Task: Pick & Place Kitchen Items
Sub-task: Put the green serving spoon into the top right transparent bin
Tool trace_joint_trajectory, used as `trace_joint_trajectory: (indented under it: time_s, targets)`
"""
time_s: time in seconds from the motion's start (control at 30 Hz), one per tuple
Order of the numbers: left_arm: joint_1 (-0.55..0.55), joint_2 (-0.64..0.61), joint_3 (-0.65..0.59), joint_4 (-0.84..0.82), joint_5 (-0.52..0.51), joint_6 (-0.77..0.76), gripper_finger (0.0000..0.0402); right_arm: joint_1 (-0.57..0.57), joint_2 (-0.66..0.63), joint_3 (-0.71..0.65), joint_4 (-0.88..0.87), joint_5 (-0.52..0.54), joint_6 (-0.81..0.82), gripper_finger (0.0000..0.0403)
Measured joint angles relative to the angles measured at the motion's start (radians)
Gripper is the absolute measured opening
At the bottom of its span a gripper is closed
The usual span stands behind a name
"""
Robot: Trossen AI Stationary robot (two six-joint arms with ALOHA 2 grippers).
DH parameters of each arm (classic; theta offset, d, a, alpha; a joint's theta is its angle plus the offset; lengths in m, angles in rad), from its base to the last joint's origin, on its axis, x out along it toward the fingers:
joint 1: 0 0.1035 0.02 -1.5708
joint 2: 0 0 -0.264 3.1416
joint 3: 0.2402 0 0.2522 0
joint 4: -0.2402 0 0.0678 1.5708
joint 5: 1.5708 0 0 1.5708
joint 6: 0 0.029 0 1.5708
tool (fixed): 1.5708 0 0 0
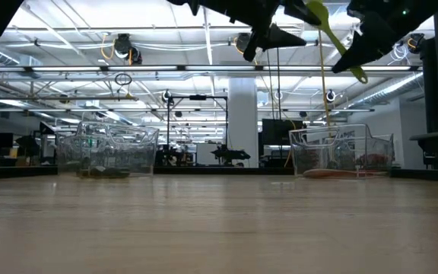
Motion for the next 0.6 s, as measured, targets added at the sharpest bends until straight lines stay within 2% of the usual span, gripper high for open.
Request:
trace_joint_trajectory:
  time_s: [0.27, 0.6]
  targets:
    - [0.0, 0.0, 0.0, -0.091, -0.001, -0.034, 0.0212, -0.13, 0.08, 0.132, -0.222, 0.0, -0.167, 0.0025]
    - [-0.001, 0.0, 0.0, -0.088, -0.001, -0.033, 0.0212, -0.275, 0.205, 0.264, -0.33, 0.008, -0.501, 0.0025]
